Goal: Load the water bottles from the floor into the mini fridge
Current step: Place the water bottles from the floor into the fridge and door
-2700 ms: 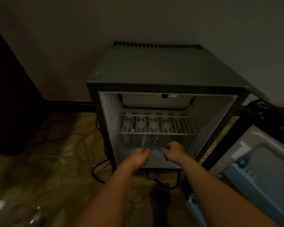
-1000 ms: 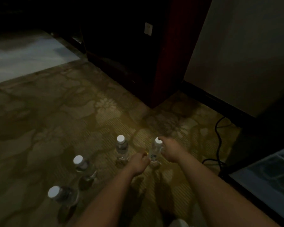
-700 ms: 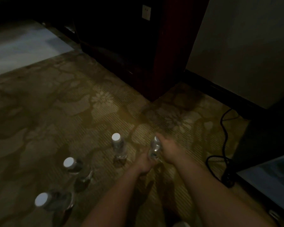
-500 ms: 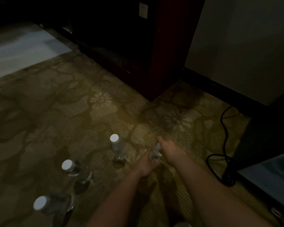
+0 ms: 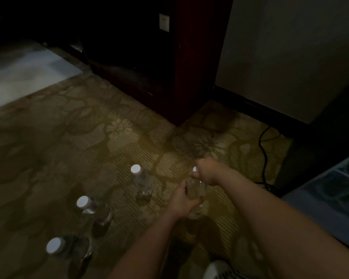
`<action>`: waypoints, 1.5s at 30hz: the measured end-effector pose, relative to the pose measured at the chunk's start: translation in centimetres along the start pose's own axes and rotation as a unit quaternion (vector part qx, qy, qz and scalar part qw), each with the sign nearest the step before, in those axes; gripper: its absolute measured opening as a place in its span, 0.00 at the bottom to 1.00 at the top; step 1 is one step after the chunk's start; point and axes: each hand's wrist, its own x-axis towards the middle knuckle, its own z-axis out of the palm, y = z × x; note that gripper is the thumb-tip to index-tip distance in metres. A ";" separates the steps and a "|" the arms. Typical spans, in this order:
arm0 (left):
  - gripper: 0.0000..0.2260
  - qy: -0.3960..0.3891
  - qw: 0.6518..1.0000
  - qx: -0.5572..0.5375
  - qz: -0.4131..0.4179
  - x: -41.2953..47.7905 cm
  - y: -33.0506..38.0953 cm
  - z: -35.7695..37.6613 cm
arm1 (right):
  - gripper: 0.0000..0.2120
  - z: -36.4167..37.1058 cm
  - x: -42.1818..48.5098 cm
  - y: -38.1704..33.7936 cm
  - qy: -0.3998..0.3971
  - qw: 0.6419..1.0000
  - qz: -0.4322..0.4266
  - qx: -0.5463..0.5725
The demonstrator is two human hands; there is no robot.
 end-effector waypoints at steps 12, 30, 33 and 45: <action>0.20 0.026 0.993 0.002 0.119 -4.7 11.5 1.0 | 0.17 -9.5 -10.4 1.9 0.117 0.993 -0.004 -0.021; 0.21 -0.161 0.961 -0.050 0.217 -15.2 30.4 11.8 | 0.15 -14.3 -33.6 13.1 0.423 0.896 0.036 0.129; 0.20 -0.200 0.955 -0.045 0.215 -16.0 32.2 15.3 | 0.16 -13.7 -36.2 16.0 0.438 0.882 0.093 0.148; 0.22 -0.275 0.947 -0.004 0.164 -12.6 30.5 28.6 | 0.21 -6.8 -35.9 26.8 0.444 0.826 0.280 0.205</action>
